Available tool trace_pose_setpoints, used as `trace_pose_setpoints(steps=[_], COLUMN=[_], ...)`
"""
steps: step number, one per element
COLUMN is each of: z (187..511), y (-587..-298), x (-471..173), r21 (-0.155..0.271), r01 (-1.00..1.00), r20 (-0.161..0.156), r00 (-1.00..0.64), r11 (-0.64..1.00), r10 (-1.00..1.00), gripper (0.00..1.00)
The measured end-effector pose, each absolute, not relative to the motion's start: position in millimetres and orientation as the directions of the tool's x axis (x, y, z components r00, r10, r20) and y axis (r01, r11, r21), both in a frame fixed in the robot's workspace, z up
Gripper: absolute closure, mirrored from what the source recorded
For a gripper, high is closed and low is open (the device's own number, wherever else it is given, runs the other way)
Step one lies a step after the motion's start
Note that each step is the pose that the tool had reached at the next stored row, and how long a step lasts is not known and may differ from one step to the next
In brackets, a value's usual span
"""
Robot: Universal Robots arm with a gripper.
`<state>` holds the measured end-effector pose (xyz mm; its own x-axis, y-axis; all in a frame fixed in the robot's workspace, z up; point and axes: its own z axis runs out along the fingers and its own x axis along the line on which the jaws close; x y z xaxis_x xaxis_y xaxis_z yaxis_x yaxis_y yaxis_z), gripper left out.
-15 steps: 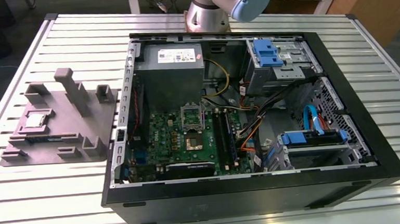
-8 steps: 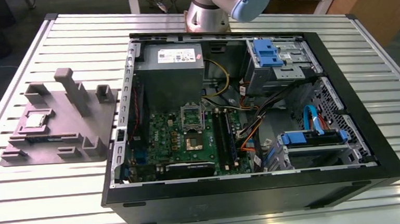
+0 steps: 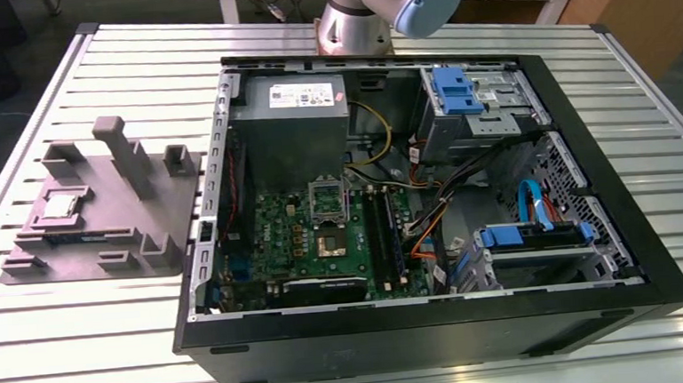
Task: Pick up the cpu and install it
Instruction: 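Pick up the cpu and move it towards the insertion slot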
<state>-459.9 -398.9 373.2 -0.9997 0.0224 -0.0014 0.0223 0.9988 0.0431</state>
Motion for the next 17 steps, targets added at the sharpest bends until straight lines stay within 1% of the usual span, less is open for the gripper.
trace_pose_setpoints(steps=[17], z=[366.9], y=[-398.9], x=[-459.9], r21=[0.043], r01=[0.022], r20=[-0.001], r00=[-1.0], r11=[0.999], r10=[0.022], gripper=[0.41])
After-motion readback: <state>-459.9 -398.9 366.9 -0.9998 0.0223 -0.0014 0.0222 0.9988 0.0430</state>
